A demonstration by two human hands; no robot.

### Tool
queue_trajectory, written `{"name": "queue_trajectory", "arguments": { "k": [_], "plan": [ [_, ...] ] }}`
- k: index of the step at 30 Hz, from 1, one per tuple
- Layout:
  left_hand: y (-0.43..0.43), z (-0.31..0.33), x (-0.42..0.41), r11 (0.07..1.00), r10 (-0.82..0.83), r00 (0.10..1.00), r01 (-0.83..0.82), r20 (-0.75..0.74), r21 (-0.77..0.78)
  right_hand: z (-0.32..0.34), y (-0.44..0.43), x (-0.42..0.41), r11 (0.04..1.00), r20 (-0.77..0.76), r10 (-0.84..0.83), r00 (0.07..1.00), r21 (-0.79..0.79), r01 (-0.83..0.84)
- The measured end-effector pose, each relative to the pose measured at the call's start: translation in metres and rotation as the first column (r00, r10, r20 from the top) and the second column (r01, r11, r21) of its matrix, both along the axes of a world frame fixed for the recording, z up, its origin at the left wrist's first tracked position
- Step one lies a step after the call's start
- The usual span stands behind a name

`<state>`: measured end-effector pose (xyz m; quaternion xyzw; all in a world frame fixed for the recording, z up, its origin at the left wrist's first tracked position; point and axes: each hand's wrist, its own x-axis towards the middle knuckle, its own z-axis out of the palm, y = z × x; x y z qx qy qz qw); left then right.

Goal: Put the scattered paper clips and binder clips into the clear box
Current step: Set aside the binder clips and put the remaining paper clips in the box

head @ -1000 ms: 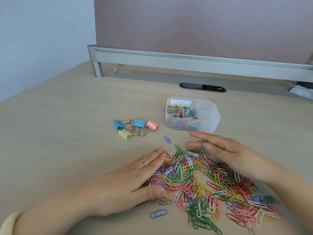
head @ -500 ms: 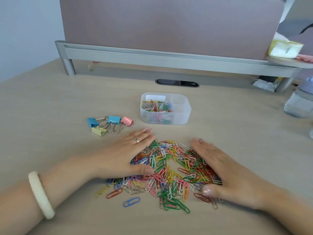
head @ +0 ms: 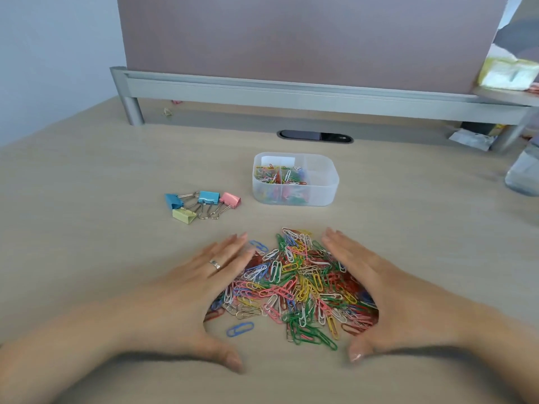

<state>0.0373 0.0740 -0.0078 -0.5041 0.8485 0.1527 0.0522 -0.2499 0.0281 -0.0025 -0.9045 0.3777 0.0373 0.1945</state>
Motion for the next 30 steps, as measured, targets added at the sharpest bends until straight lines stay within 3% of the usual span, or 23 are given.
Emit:
{"name": "queue_trajectory", "arguments": {
  "k": [2, 6, 11, 17, 21, 25, 30],
  "plan": [
    [-0.006, -0.006, -0.007, 0.998, 0.038, 0.999, -0.04, -0.028, -0.045, -0.006, 0.001, 0.009, 0.998, -0.022, -0.002, 1.0, -0.059, 0.0],
    [-0.028, -0.008, -0.026, 0.988, 0.073, 0.993, -0.085, -0.092, -0.128, -0.01, -0.014, 0.025, 0.996, 0.133, -0.072, 0.989, -0.041, 0.078],
    [-0.048, -0.004, -0.03, 0.973, 0.009, 0.993, -0.037, -0.119, -0.229, -0.003, -0.038, 0.029, 0.995, 0.216, -0.056, 0.975, -0.064, 0.071],
    [-0.061, 0.004, -0.013, 0.977, 0.017, 0.993, -0.041, -0.113, -0.209, 0.01, -0.053, 0.032, 0.989, 0.053, -0.033, 0.998, -0.145, 0.04],
    [-0.08, 0.003, -0.016, 0.979, -0.017, 0.974, -0.029, -0.225, -0.2, 0.008, -0.066, 0.041, 0.993, 0.136, 0.023, 0.99, -0.115, -0.008],
    [-0.096, 0.002, -0.021, 0.986, -0.041, 0.966, -0.002, -0.257, -0.166, 0.008, -0.073, 0.045, 0.993, 0.173, 0.018, 0.985, -0.117, 0.002],
    [-0.093, -0.005, -0.026, 0.971, -0.001, 0.954, -0.071, -0.3, -0.229, 0.002, -0.071, 0.045, 0.991, 0.271, 0.0, 0.962, -0.13, 0.037]
  ]
}}
